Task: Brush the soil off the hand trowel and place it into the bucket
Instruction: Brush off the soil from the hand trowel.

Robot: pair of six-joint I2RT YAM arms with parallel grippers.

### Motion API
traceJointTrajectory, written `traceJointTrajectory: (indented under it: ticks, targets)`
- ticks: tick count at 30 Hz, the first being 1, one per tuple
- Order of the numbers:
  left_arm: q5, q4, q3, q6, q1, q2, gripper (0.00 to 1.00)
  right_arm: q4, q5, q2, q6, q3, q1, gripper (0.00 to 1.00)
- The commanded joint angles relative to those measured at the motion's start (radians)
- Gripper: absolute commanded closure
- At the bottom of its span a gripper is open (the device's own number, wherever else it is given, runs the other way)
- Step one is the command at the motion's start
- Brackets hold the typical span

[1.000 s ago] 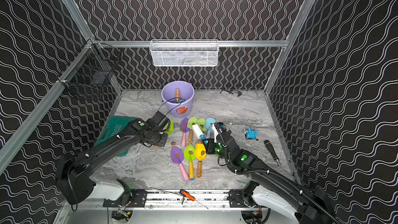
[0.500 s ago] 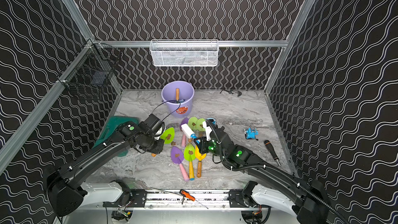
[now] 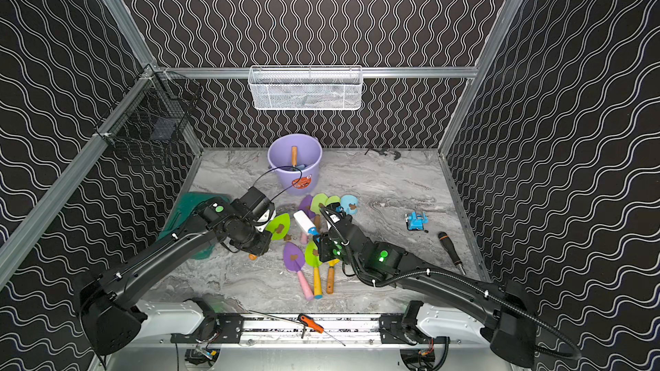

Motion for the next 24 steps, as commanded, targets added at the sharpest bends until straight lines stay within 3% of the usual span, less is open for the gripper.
traceJointTrajectory:
  ticks: [1,5,9,11,16,21,24]
  targets:
    - [0.032,0.006,0.002,0.014,0.0,0.006,1.0,0.1,-0.095,-0.005,-0.035,0.013,0.021,1.0]
    - [0.045,0.018,0.002,0.014,-0.001,0.01,1.0,0.103,-0.134,0.046,-0.012,0.022,0.032,1.0]
    - [0.039,0.014,-0.002,0.022,-0.001,0.0,1.0,-0.023,0.047,0.08,0.045,0.046,0.033,1.0]
    - [0.035,0.007,-0.004,0.025,-0.001,-0.003,1.0,-0.051,0.075,0.077,0.034,0.067,0.033,1.0]
    - [0.042,0.008,-0.002,0.028,-0.001,-0.001,1.0,0.051,-0.064,0.058,-0.024,0.06,0.036,1.0]
    - [0.035,0.011,-0.003,0.03,-0.001,0.003,1.0,0.051,-0.205,0.139,-0.052,0.083,0.038,1.0]
    - [0.018,0.006,-0.004,0.031,-0.002,0.003,1.0,-0.024,-0.169,0.216,-0.041,0.117,0.038,1.0]
